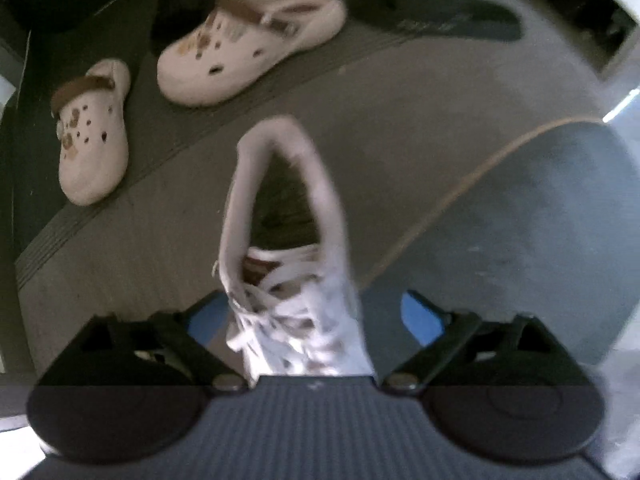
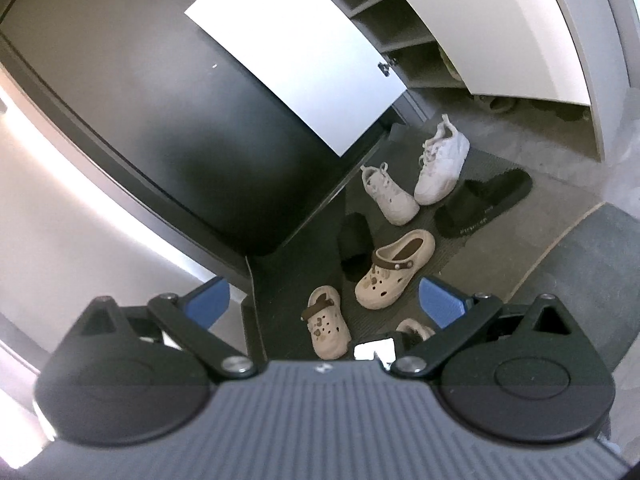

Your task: Organize scattered shoes

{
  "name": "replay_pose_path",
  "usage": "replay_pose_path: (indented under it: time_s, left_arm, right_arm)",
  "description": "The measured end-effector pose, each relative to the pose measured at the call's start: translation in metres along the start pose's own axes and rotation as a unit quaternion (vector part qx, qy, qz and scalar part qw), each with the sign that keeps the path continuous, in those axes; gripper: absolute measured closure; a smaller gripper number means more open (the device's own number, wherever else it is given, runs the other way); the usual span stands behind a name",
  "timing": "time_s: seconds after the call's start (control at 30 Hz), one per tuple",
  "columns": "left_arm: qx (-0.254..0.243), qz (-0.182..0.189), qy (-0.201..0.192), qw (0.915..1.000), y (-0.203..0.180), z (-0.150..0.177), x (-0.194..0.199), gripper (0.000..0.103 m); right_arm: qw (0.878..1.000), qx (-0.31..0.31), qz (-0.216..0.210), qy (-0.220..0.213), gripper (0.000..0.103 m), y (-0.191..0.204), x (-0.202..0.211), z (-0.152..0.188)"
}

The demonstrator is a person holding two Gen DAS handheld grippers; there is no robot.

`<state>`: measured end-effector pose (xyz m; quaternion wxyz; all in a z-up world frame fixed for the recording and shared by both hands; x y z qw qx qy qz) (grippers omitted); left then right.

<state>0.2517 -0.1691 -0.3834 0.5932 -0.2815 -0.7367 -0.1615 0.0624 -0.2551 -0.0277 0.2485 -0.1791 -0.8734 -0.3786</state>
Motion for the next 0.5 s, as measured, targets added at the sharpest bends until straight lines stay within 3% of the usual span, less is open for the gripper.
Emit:
replay_pose_path:
  time_s: [0.27, 0.5]
  left_arm:
    - [0.035, 0.017, -0.063, 0.9973, -0.011, 0.005, 0.127, 0.004]
    - [0.063, 0.012, -0.132, 0.9892, 0.009, -0.010, 0.227, 0.002]
  right_arm:
    - [0.998, 0.023, 0.031, -0.049, 0.000, -0.003, 0.015, -0.007]
    - [0.997, 0.040, 0.045, -0.044, 0.000, -0.010, 0.022, 0.002]
Point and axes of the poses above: each gripper's, at about its wrist camera, not at the fingertips, and x roughly against the way its jaws point, y to its left, z to its underside, the point moved 8 cm from there along -x, roughly the way its jaws point, and after that the axes turned 12 degrees about z, right-handed, at the moved point
